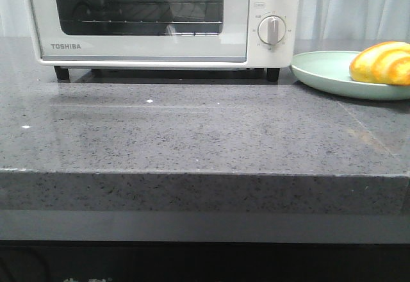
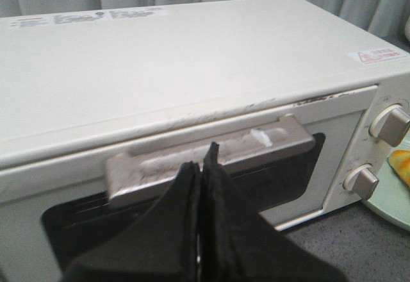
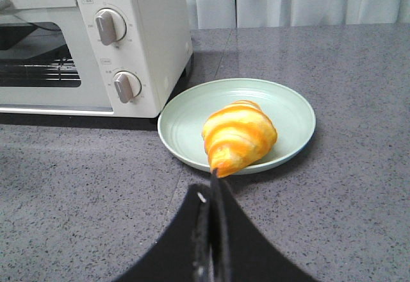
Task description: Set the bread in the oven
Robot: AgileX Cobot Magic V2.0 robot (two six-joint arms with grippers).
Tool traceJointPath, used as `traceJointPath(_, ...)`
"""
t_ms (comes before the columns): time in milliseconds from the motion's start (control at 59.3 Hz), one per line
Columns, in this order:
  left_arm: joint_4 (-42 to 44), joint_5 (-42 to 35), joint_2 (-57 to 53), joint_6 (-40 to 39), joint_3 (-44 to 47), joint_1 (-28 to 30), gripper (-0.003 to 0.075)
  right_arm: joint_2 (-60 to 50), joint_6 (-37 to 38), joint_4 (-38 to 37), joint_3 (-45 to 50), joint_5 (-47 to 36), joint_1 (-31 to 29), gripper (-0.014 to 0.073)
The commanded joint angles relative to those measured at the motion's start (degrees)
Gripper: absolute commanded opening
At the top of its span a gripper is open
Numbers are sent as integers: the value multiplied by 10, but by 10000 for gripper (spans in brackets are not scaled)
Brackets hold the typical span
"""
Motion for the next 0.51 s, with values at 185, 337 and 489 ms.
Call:
traceJointPath(185, 2, -51, 88, -2, -103, -11, -21, 9, -1, 5, -20, -48, -3, -61)
traceJointPath(337, 2, -43, 104, -2, -107, -11, -20, 9, -1, 5, -20, -48, -3, -61)
traceJointPath(489, 2, 0, 105, -2, -107, -11, -20, 9, -1, 5, -20, -48, -3, -61)
